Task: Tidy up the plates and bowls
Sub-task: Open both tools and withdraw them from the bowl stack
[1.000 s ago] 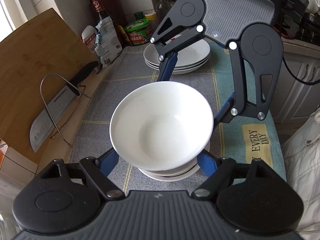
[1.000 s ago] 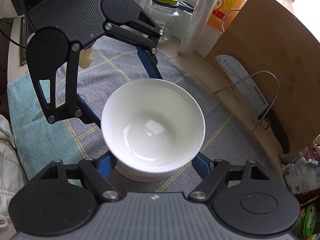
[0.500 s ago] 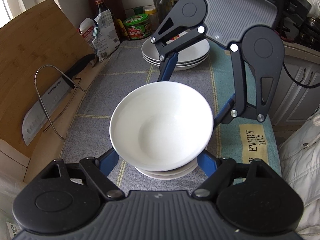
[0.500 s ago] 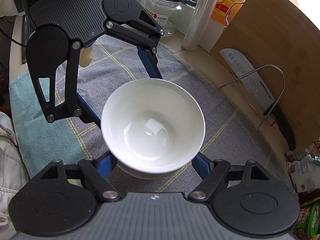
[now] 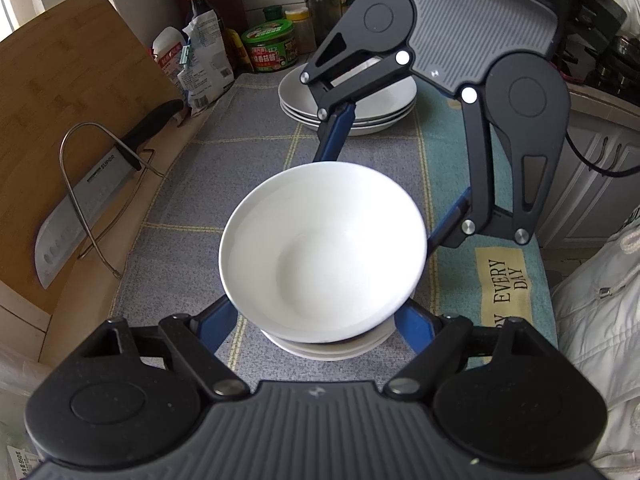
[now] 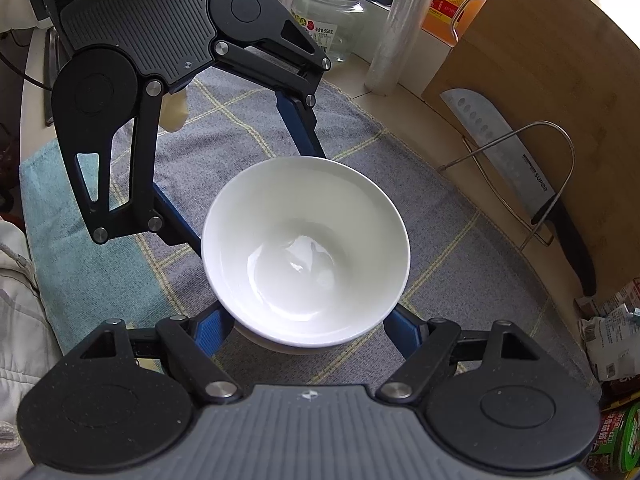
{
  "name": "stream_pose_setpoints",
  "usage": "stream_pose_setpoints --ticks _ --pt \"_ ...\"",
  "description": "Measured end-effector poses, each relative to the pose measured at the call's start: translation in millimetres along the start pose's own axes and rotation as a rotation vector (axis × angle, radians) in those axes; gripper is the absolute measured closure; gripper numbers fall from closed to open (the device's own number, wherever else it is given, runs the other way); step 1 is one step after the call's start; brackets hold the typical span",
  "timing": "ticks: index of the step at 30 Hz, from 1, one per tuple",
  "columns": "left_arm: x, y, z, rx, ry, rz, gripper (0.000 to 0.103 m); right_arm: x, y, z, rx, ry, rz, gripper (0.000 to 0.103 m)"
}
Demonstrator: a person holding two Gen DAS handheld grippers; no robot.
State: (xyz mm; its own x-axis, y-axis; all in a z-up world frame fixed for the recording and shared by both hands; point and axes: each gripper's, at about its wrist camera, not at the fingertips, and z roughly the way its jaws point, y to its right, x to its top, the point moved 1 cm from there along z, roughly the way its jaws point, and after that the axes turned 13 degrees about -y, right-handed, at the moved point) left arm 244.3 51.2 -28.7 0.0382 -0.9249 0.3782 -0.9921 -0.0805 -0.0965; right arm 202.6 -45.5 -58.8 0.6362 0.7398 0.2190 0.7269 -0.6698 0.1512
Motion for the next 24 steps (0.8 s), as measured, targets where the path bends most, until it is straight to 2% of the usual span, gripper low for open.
stream_pose_setpoints --ticks 5,7,9,10,17,20,24 --pt "-1 -2 1 -0.017 -0.005 -0.005 0.017 0 1 2 0.006 -0.003 0.001 0.017" --pt "-1 -1 1 -0.025 -0.005 -0.005 0.017 0 0 3 0.003 -0.005 0.003 0.013" --pt "-1 0 -1 -0.021 0.009 0.001 0.01 1 0 3 -0.008 0.008 0.004 0.001" --pt "-1 0 -3 -0.019 0.019 0.005 0.009 2 1 1 -0.009 0.019 0.01 0.0" --pt "-4 2 -19 0.008 0.06 -0.006 0.008 1 2 -3 -0.018 0.034 0.009 0.0" --pt "-4 8 -25 -0.02 0.087 0.012 0.007 -2 2 -2 -0.015 0.033 0.018 0.0" --pt "-5 16 -18 -0.038 0.07 0.03 0.007 -4 3 -2 -0.021 0.036 0.029 0.0"
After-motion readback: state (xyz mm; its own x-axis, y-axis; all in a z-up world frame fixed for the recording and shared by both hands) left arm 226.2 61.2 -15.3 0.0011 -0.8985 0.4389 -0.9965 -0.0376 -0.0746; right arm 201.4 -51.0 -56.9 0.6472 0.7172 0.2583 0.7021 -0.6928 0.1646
